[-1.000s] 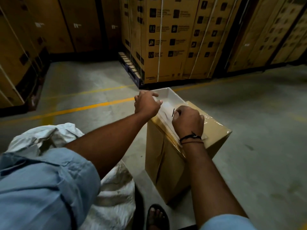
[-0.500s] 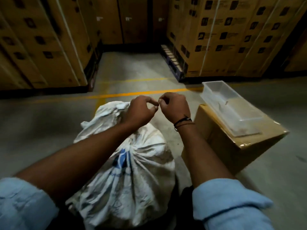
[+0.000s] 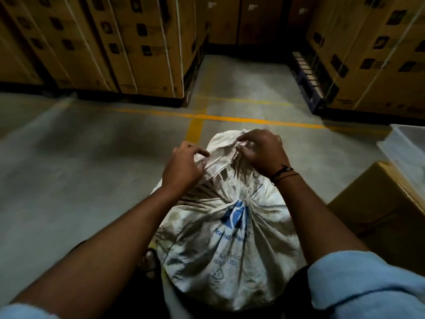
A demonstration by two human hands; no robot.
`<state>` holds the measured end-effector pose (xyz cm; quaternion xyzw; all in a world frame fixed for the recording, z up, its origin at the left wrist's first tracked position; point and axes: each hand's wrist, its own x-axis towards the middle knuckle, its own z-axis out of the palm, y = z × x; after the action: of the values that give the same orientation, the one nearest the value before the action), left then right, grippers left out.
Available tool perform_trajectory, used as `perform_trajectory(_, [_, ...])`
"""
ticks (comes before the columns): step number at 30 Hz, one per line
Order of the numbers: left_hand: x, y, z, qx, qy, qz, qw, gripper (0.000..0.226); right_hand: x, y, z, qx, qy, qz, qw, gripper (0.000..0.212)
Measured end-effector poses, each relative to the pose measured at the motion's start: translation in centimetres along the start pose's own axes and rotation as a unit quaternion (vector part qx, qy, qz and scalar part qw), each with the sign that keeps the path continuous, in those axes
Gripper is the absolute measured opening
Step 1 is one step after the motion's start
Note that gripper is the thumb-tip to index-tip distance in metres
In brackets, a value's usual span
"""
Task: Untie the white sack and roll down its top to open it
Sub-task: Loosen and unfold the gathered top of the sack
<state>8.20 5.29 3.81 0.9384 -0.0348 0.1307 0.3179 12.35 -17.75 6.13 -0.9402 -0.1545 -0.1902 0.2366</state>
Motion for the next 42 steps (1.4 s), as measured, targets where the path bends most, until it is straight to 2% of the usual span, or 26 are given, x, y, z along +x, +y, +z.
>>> perform_trajectory(4, [0.7,-1.5,0.8,0.059,-0.032,0.021,0.998,0.036,0.6,-0.1,1.4,-0.105,0.013,-0.097,0.990,0.036])
perform_trajectory(8, [1.1,-1.5,1.5,0.102,-0.096,0.019,0.990,0.066,1.3,0.1,2.3,-0.210,-0.077,-0.131,0.966,0.059])
perform_trajectory(10, [1.2,-1.3,2.0,0.125,-0.109,0.029,0.986,0.071,1.2,0.6,2.9,-0.246,-0.112,-0.117,0.956,0.067])
perform_trajectory(15, [1.0,-0.7,2.9,0.157,-0.098,0.056,0.981,0.069,1.2,1.7,2.6,-0.258,-0.065,-0.069,0.962,0.052])
perform_trajectory(19, [0.5,-0.2,3.0,0.154,-0.085,0.054,0.983,0.065,0.4,1.9,1.3,-0.262,-0.108,-0.055,0.957,0.057])
perform_trajectory(23, [-0.3,0.6,3.1,0.134,-0.086,0.054,0.986,0.061,-1.2,1.4,0.0,-0.290,-0.117,-0.064,0.948,0.037])
perform_trajectory(25, [-0.7,1.2,3.1,0.125,-0.086,0.051,0.987,0.060,-2.0,1.0,-0.7,-0.276,-0.113,-0.068,0.952,0.030])
perform_trajectory(28, [-1.5,2.3,3.1,0.128,-0.081,0.065,0.986,0.058,-3.6,0.5,-1.7,-0.220,-0.135,-0.056,0.965,0.031])
perform_trajectory(31, [-2.3,3.3,2.8,0.115,-0.070,0.075,0.988,0.043,-5.0,-0.2,-3.0,-0.140,-0.139,-0.023,0.980,0.035])
perform_trajectory(34, [-3.2,4.5,2.2,0.101,-0.044,0.100,0.989,0.034,-6.1,-1.0,-4.9,-0.086,-0.094,0.008,0.992,0.036])
perform_trajectory(40, [-5.5,7.1,0.3,0.070,0.013,0.165,0.984,0.045,-8.1,-3.5,-9.0,-0.010,0.008,0.009,1.000,0.030])
perform_trajectory(42, [-6.3,7.9,-0.8,0.066,0.019,0.191,0.979,0.040,-9.4,-4.4,-10.5,0.022,0.033,0.004,0.999,0.028])
